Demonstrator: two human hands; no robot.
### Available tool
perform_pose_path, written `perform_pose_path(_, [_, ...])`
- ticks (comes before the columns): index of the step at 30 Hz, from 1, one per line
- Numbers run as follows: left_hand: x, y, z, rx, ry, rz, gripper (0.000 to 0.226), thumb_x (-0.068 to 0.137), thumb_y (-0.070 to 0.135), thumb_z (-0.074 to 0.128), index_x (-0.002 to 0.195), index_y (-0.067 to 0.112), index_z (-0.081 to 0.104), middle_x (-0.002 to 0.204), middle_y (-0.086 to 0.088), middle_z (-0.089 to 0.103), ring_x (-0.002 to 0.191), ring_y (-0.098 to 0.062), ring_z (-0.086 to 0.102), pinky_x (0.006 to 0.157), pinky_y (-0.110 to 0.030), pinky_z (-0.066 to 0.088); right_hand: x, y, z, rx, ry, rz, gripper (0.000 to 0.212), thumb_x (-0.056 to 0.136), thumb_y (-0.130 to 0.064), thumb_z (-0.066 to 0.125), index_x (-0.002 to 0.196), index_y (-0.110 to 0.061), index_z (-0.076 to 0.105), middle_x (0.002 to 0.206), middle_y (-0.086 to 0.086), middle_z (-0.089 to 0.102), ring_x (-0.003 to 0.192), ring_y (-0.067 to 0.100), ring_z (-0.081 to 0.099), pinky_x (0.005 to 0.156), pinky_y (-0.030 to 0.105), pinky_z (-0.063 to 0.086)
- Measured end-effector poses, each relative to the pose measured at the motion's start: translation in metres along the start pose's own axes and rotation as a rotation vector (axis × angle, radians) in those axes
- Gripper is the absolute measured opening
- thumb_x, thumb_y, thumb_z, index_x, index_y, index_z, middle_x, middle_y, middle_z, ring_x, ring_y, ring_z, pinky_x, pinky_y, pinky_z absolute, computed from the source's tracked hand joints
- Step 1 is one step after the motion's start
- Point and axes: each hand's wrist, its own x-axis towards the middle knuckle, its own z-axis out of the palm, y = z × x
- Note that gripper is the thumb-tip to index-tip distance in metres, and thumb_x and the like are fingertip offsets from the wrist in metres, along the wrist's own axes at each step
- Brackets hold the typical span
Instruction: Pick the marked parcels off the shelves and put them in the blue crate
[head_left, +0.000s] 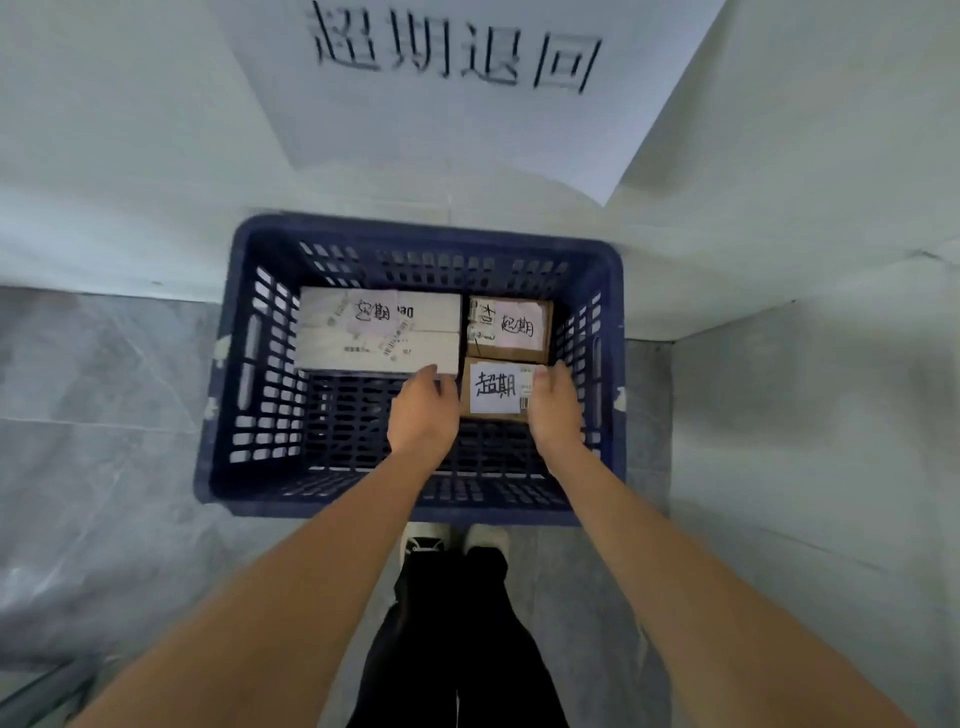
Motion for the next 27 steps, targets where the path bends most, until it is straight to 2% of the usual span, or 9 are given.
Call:
perform_pose_path(2, [-0.039, 0.017, -0.044, 0.109, 0.039, 0.107, 0.051, 0.102, 0.035, 0.035, 0.148, 0.014, 0.037, 0.147, -0.011, 0.045, 0.134, -0.031, 0.042, 0.108, -0.047, 0.039, -0.037, -0.042, -0.016, -0.141, -0.029, -0.149, 0.049, 0.106, -0.030, 0.034, 0.151, -0.010, 0.031, 0.154, 0.010, 0.036, 0.141, 0.024, 0.034, 0.116, 0.033, 0.024])
perform_pose_path(4, [-0.080, 0.036, -0.091, 0.196, 0.125, 0.211, 0.055, 0.101, 0.036, 0.034, 0.150, 0.011, 0.031, 0.158, -0.008, 0.028, 0.148, -0.025, 0.017, 0.120, -0.042, 0.017, -0.079, -0.084, -0.032, -0.282, -0.073, -0.301, 0.054, 0.106, -0.035, 0.032, 0.155, -0.014, 0.024, 0.162, 0.006, 0.021, 0.150, 0.022, 0.017, 0.122, 0.043, 0.013])
perform_pose_path(8, [-0.148, 0.067, -0.178, 0.313, 0.298, 0.399, 0.061, 0.102, 0.039, 0.033, 0.154, 0.011, 0.017, 0.162, -0.005, 0.014, 0.150, -0.020, 0.001, 0.123, -0.038, 0.004, -0.150, -0.159, -0.051, -0.508, -0.115, -0.603, 0.058, 0.106, -0.037, 0.031, 0.156, -0.011, 0.019, 0.164, 0.006, 0.013, 0.152, 0.021, 0.004, 0.123, 0.042, 0.002])
perform_pose_path(12, [-0.206, 0.079, -0.248, 0.380, 0.453, 0.428, 0.063, 0.102, 0.040, 0.032, 0.155, 0.013, 0.012, 0.163, -0.004, 0.007, 0.150, -0.019, -0.002, 0.123, -0.037, 0.001, -0.211, -0.221, -0.051, -0.633, -0.168, -0.837, 0.061, 0.106, -0.043, 0.026, 0.157, -0.013, 0.012, 0.165, 0.004, 0.007, 0.152, 0.019, 0.001, 0.123, 0.039, -0.001])
perform_pose_path(16, [-0.266, 0.061, -0.304, 0.398, 0.677, 0.326, 0.063, 0.102, 0.042, 0.027, 0.156, 0.014, 0.008, 0.163, -0.005, 0.004, 0.150, -0.020, -0.003, 0.123, -0.037, 0.000, -0.274, -0.268, -0.035, -0.661, -0.251, -1.076, 0.062, 0.105, -0.046, 0.024, 0.157, -0.015, 0.007, 0.165, 0.001, 0.003, 0.152, 0.016, -0.003, 0.122, 0.035, -0.005])
perform_pose_path(20, [-0.341, 0.015, -0.349, 0.347, 0.884, 0.173, 0.065, 0.102, 0.042, 0.031, 0.155, 0.011, 0.011, 0.163, -0.006, 0.008, 0.151, -0.022, -0.001, 0.122, -0.036, 0.001, -0.347, -0.297, -0.008, -0.719, -0.377, -1.353, 0.063, 0.105, -0.046, 0.023, 0.157, -0.013, 0.009, 0.165, 0.003, 0.003, 0.152, 0.017, -0.004, 0.120, 0.034, -0.007])
perform_pose_path(24, [-0.427, -0.055, -0.374, 0.319, 1.067, -0.021, 0.063, 0.101, 0.038, 0.038, 0.154, 0.011, 0.018, 0.162, -0.005, 0.014, 0.151, -0.022, 0.004, 0.123, -0.037, 0.003, -0.437, -0.298, 0.027, -0.716, -0.571, -1.573, 0.062, 0.106, -0.042, 0.026, 0.157, -0.011, 0.009, 0.165, 0.004, 0.005, 0.152, 0.018, -0.002, 0.121, 0.035, -0.006])
perform_pose_path(27, [-0.497, -0.115, -0.378, 0.273, 1.208, -0.215, 0.062, 0.101, 0.037, 0.036, 0.154, 0.011, 0.019, 0.162, -0.004, 0.015, 0.151, -0.021, 0.004, 0.123, -0.037, 0.003, -0.520, -0.277, 0.056, -0.715, -0.744, -1.714, 0.061, 0.106, -0.039, 0.029, 0.157, -0.012, 0.009, 0.165, 0.004, 0.005, 0.152, 0.017, -0.002, 0.121, 0.035, -0.005])
